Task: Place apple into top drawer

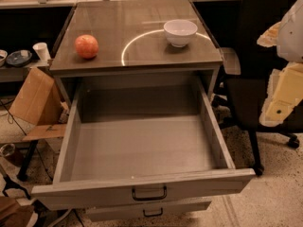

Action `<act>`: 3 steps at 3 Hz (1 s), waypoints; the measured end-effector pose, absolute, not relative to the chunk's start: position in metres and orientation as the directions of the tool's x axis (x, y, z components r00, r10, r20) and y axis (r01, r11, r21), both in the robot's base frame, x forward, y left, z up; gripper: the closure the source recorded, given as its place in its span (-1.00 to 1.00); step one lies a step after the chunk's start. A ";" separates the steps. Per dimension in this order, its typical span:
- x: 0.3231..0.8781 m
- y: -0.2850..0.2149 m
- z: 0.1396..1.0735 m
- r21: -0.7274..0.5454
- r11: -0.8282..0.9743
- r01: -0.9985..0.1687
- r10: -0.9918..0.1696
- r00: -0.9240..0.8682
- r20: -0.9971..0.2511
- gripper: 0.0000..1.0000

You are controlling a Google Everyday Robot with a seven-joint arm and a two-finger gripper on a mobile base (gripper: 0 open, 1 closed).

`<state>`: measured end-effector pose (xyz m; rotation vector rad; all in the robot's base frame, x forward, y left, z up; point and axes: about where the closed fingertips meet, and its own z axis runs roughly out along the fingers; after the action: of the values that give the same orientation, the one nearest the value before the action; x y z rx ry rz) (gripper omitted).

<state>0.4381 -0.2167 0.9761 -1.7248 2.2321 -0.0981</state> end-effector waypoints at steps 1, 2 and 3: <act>0.438 -0.217 0.976 -0.245 0.270 -0.931 -0.953 -0.221 -0.207 -1.00; 0.454 -0.189 0.981 -0.266 0.256 -0.929 -0.943 -0.181 -0.278 -1.00; 0.488 -0.125 0.979 -0.259 0.232 -0.937 -0.903 -0.109 -0.415 -1.00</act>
Offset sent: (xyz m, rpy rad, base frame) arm 0.0383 0.0677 0.0071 0.1672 -0.0828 0.0822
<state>0.4877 -0.1248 0.9788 -1.6838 2.0247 0.0929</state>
